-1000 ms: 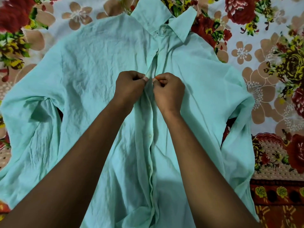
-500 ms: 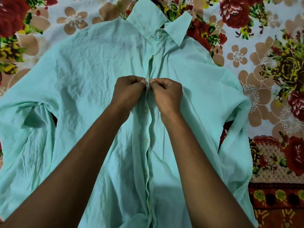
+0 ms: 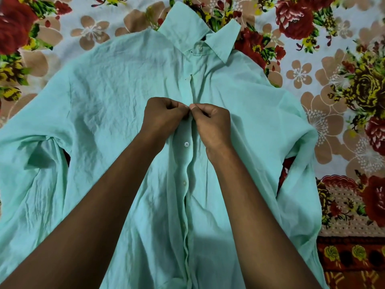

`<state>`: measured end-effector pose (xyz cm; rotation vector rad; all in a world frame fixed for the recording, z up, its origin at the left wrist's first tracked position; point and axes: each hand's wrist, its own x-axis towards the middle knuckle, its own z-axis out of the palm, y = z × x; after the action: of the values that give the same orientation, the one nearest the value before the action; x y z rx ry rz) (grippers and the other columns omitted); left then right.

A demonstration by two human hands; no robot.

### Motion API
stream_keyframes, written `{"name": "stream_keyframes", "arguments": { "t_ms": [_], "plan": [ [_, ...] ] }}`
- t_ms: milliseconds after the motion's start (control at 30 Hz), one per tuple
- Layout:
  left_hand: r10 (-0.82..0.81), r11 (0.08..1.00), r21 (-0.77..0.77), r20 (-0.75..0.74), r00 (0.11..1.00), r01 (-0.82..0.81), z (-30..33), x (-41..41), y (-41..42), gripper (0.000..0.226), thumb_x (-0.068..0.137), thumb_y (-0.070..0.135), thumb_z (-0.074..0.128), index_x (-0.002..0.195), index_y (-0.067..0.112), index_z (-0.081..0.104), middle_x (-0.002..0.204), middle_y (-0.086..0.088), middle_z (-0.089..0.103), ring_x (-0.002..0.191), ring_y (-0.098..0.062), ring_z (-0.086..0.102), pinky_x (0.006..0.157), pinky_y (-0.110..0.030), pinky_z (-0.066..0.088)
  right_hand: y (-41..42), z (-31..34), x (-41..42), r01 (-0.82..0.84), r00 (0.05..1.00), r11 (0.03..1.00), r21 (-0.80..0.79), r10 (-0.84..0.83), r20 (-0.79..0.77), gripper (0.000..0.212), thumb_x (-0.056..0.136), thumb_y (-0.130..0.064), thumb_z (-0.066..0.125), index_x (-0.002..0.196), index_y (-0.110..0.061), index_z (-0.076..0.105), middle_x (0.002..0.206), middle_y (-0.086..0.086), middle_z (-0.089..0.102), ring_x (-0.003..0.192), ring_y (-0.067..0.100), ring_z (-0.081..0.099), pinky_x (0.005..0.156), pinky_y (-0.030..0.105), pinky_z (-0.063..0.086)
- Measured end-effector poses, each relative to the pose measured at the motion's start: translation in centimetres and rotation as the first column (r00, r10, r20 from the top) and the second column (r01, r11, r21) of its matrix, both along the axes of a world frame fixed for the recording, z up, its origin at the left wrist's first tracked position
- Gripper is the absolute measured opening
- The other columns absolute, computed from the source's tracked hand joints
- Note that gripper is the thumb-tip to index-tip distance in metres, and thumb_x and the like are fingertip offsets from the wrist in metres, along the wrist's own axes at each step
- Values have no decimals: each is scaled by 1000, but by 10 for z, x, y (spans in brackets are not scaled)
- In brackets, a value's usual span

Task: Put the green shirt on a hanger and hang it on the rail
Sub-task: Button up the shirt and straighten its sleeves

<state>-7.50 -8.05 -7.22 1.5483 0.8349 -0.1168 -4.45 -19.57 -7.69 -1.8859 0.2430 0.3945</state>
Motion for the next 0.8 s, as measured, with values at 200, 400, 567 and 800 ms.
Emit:
{"name": "stream_keyframes", "arguments": {
  "t_ms": [200,400,567,800],
  "plan": [
    [2,1000,-31,-56,998,-4,1,3,1,8,86,8,72,79,8,75,62,0,65,39,2,50,43,-11,38,1,-4,4,-20,999,989,-146,27,45,15,94,-20,69,89,-13,81,84,-5,78,84,10,73,85,31,60],
    [-59,998,27,-125,990,63,1,10,4,18,86,16,74,89,-2,76,75,-15,66,54,-11,51,55,-22,40,-7,-1,13,-110,987,914,-389,147,67,9,89,-22,73,83,-18,79,82,-5,78,82,15,73,80,33,59],
    [-41,912,409,58,997,13,0,36,-1,33,79,47,77,91,18,68,76,6,68,73,-9,63,64,-28,46,4,17,47,-15,940,927,-374,141,310,7,88,-16,73,93,-15,78,88,-4,77,80,6,69,76,16,51],
    [-72,838,543,5,997,57,-10,70,5,20,81,28,68,91,11,70,82,-1,69,80,-23,66,64,-30,50,24,1,79,-199,954,905,-375,266,136,22,91,-7,65,106,-12,80,106,3,79,101,16,72,95,28,55]
  ]
}}
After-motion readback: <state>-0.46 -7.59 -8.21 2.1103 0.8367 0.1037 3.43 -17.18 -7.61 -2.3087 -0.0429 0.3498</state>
